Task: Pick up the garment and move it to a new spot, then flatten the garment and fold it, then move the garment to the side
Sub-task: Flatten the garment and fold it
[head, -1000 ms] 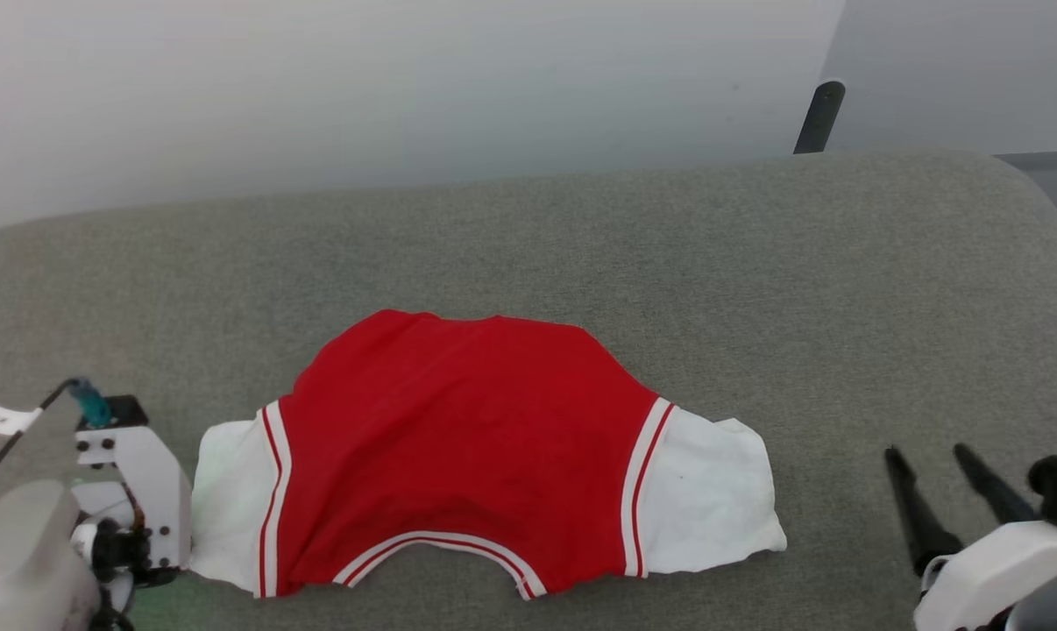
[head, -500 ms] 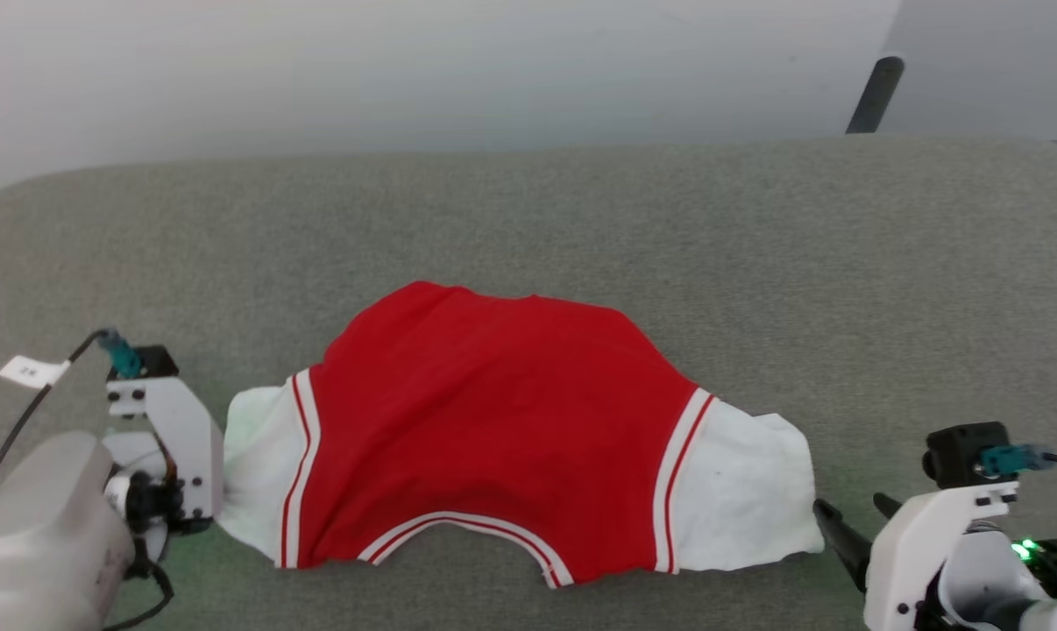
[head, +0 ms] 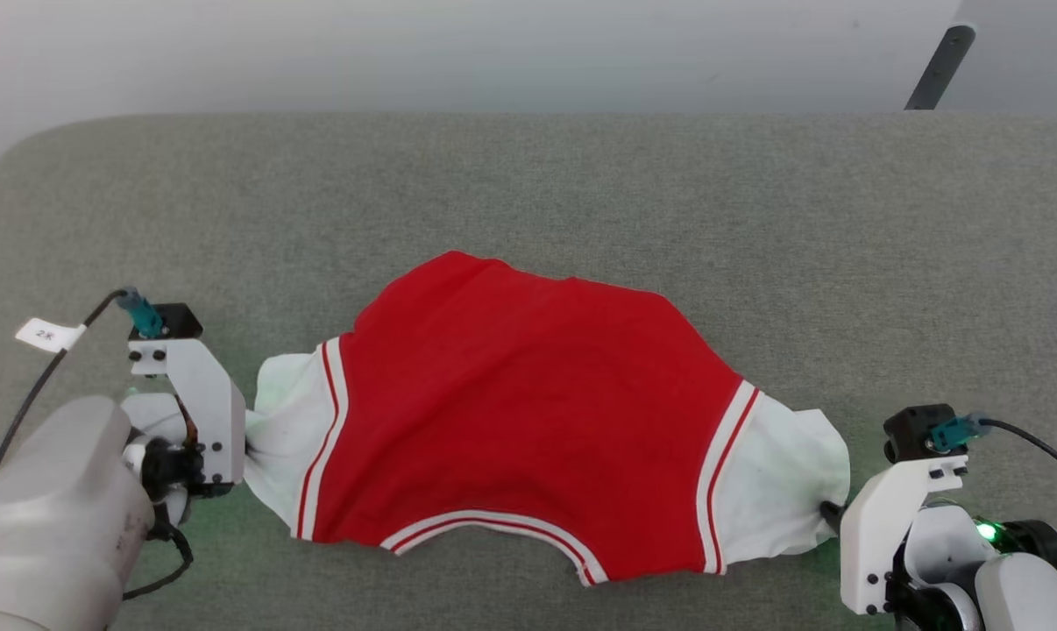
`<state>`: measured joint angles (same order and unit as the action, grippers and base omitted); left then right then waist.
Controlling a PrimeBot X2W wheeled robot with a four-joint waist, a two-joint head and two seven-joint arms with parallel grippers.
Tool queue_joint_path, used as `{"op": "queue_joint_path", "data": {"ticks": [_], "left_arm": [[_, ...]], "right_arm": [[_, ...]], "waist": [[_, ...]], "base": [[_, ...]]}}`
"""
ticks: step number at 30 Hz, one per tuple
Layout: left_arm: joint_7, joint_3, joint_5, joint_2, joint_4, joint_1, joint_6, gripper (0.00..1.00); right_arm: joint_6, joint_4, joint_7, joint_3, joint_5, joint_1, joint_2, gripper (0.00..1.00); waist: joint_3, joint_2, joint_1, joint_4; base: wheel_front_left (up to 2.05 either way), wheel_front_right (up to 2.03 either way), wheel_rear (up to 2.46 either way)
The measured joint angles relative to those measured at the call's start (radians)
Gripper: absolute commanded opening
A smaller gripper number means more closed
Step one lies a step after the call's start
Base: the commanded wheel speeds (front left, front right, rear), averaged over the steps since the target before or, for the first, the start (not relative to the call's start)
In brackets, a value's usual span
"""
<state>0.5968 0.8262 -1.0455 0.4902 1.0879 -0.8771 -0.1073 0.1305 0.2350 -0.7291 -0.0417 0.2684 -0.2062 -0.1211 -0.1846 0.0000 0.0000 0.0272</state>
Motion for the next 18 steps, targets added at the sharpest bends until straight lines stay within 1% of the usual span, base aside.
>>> {"op": "queue_joint_path", "data": {"ticks": [4,8,12,15,18], "left_arm": [[0.002,-0.001,-0.009,-0.005,0.024,-0.005,-0.008,0.0],[0.051,-0.01,-0.031,-0.012,0.049,-0.022,-0.011,0.0],[0.087,-0.001,-0.031,-0.014,0.051,-0.068,-0.015,0.0],[0.092,0.016,-0.008,-0.013,0.032,-0.124,-0.016,0.0],[0.079,0.018,0.001,-0.012,0.02,-0.187,-0.017,0.0]], "right_arm": [[0.001,0.021,-0.016,0.03,0.016,-0.021,0.013,0.0],[0.001,0.02,-0.058,0.071,0.064,-0.059,0.016,0.0],[0.001,-0.012,-0.095,0.095,0.098,-0.144,-0.008,0.0],[0.001,-0.027,-0.116,0.086,0.109,-0.221,-0.024,0.0],[0.001,-0.024,-0.105,0.058,0.109,-0.32,-0.041,0.0]], "waist": [[0.008,0.0,0.0,-0.001],[0.03,0.0,0.0,-0.002],[0.069,0.0,0.0,-0.003],[0.105,0.0,0.0,-0.003],[0.144,0.0,0.0,-0.004]], "base": [[0.0,0.0,0.0],[0.0,0.0,0.0],[0.0,0.0,0.0],[0.0,0.0,0.0],[0.0,0.0,0.0]]}}
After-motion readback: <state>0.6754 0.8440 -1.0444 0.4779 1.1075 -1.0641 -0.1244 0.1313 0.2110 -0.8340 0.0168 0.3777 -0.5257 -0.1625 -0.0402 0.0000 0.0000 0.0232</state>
